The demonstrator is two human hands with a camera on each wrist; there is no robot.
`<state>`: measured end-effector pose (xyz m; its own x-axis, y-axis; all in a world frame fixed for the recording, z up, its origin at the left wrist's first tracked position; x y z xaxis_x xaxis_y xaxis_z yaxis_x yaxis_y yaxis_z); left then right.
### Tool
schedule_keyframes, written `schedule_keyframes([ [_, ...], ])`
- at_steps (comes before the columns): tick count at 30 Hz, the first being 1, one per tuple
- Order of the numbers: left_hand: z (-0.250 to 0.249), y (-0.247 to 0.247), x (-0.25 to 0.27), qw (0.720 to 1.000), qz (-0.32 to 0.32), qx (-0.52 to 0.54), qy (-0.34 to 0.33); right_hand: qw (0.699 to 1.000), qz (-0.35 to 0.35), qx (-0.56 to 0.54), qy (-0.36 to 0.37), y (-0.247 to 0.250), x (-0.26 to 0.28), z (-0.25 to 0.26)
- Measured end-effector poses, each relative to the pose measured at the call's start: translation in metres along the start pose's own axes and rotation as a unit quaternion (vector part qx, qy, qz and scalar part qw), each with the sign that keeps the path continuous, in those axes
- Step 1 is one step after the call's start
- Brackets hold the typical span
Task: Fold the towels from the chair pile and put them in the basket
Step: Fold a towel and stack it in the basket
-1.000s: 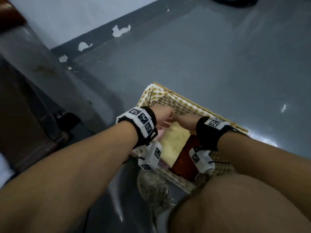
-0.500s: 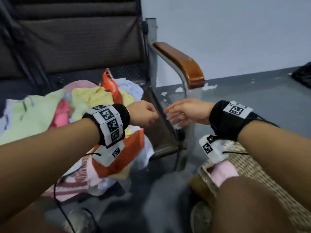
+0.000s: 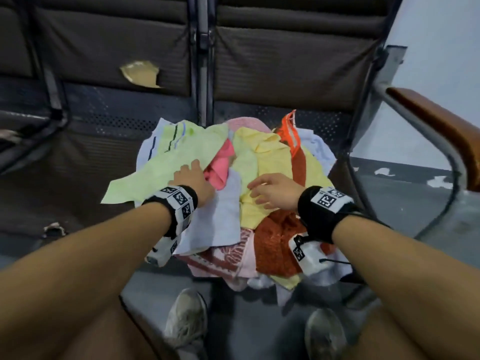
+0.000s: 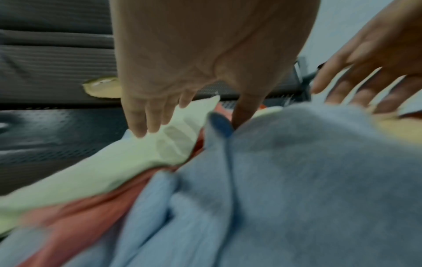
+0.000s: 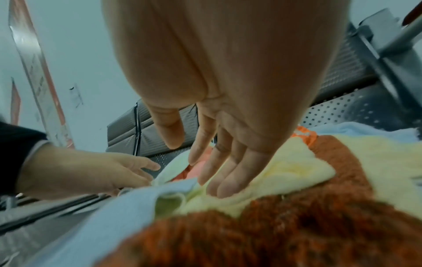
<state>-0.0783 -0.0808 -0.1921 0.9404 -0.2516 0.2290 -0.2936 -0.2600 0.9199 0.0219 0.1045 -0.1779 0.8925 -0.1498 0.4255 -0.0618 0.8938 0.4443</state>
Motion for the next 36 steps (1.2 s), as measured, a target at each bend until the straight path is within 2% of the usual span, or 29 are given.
schedule_keyframes([
  [2,0.022,-0.009,-0.012,0.997,0.053,-0.012,0.05,1.0,0.012,0.027,0.006,-0.011,-0.01,-0.004],
  [5,0.041,-0.012,-0.026,0.994,0.088,-0.045,0.046,0.993,0.01,0.111,0.04,-0.014,-0.02,-0.005],
  [10,0.042,-0.013,-0.041,0.998,0.049,-0.009,0.04,0.987,0.004,0.143,0.079,-0.018,-0.029,0.001],
  [12,0.04,-0.018,-0.046,0.998,0.01,0.033,0.059,0.985,0.003,0.147,0.091,-0.022,-0.033,0.003],
  [14,0.036,-0.023,-0.049,0.995,0.008,0.061,0.078,0.984,0.002,0.147,0.098,-0.026,-0.037,0.004],
  [16,0.035,-0.028,-0.057,0.997,0.016,0.031,0.071,0.984,0.003,0.148,0.103,-0.031,-0.04,0.004],
  [20,0.036,-0.015,-0.069,0.997,-0.043,0.027,0.063,0.98,-0.007,0.165,0.114,-0.032,-0.047,0.007],
  [22,0.029,-0.007,-0.072,0.994,-0.085,0.053,0.037,0.977,-0.034,0.172,0.123,-0.026,-0.052,0.008],
  [25,0.004,0.004,-0.062,0.977,-0.124,0.169,-0.029,0.972,-0.095,0.148,0.153,-0.018,-0.054,0.012],
  [27,-0.02,0.008,-0.047,0.963,-0.113,0.224,-0.095,0.966,-0.127,0.119,0.19,-0.015,-0.054,0.016],
  [31,-0.063,0.016,-0.011,0.922,-0.047,0.334,-0.191,0.964,-0.131,0.059,0.224,-0.012,-0.05,0.025],
  [33,-0.073,0.024,-0.001,0.91,-0.051,0.359,-0.203,0.963,-0.138,0.066,0.222,-0.005,-0.042,0.025],
  [36,-0.072,0.037,0.003,0.909,-0.071,0.358,-0.202,0.955,-0.149,0.11,0.233,0.009,-0.028,0.02],
])
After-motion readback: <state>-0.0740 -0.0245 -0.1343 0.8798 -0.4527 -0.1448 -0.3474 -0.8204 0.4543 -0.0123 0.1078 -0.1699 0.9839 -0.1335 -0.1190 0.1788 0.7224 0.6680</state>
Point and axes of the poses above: each hand's wrist, its own x-axis away from the middle knuckle, its own y-axis out of the back of the hand, z = x × y, the point moved 2 cm from there along -x, towards the middle knuckle, and after that the axes turned 1 degree about z, right-handed, at the moved point
